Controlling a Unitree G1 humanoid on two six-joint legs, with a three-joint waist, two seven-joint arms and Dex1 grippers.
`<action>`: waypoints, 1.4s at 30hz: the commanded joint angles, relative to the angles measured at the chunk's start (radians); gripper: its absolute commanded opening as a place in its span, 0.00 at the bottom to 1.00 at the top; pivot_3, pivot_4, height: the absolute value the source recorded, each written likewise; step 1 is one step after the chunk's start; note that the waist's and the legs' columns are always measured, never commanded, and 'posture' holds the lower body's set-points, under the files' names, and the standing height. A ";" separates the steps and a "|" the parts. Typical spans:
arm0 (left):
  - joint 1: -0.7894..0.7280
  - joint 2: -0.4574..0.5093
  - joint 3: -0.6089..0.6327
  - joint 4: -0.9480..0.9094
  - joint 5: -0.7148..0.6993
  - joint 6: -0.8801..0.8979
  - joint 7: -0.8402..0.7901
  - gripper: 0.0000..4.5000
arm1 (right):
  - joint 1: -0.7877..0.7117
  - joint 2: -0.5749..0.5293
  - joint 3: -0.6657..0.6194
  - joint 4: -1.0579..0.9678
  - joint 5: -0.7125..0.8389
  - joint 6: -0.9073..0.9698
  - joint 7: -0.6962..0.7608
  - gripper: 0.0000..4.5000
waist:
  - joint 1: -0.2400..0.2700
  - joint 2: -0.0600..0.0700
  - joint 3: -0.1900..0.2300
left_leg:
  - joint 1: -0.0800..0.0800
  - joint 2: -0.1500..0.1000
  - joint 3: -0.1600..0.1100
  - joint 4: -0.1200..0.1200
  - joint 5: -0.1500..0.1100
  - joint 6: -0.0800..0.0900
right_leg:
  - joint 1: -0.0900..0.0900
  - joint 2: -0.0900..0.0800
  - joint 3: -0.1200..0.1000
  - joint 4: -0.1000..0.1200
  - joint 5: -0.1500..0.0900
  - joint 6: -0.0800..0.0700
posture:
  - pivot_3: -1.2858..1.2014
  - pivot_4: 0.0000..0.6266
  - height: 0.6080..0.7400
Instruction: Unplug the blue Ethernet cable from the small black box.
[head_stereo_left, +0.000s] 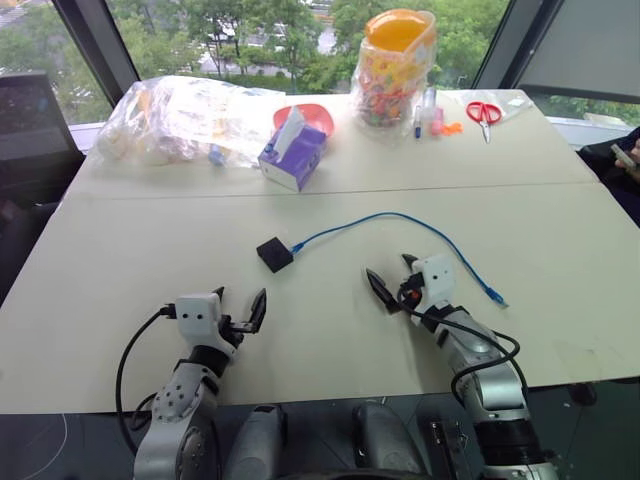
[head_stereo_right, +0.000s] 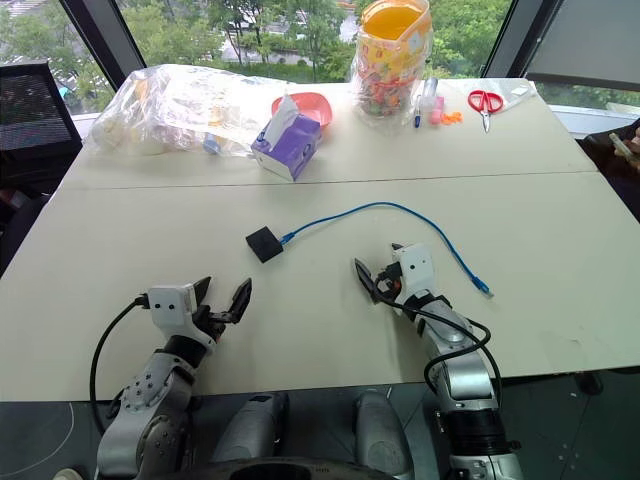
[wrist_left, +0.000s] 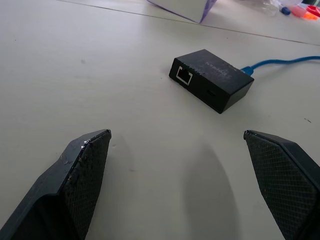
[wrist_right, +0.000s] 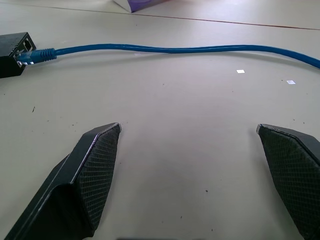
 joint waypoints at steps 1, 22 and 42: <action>0.008 0.000 -0.003 -0.005 0.007 -0.004 0.010 0.99 | 0.021 -0.003 0.017 0.053 0.002 0.014 0.014 1.00 | 0.000 0.000 0.000 | 0.000 0.000 0.000 0.000 0.000 0.000 | 0.000 0.000 0.000 0.000 0.000 0.000 | 0.52 0.24 1.00; -0.008 0.074 0.002 -0.001 -0.066 -0.008 -0.127 0.99 | -0.079 -0.185 0.060 0.047 0.025 0.000 0.266 1.00 | 0.005 0.002 0.001 | 0.000 0.000 0.000 0.001 0.000 0.000 | 0.000 0.000 0.000 0.000 0.000 0.000 | 0.52 0.24 1.00; -0.222 0.403 0.228 0.050 -0.269 0.145 -0.335 0.99 | -1.162 -0.197 0.459 0.827 -0.190 -0.110 0.965 1.00 | -0.026 0.011 0.017 | -0.002 0.000 0.001 0.001 0.001 0.000 | -0.010 0.002 0.001 0.014 0.002 0.005 | 0.52 0.24 1.00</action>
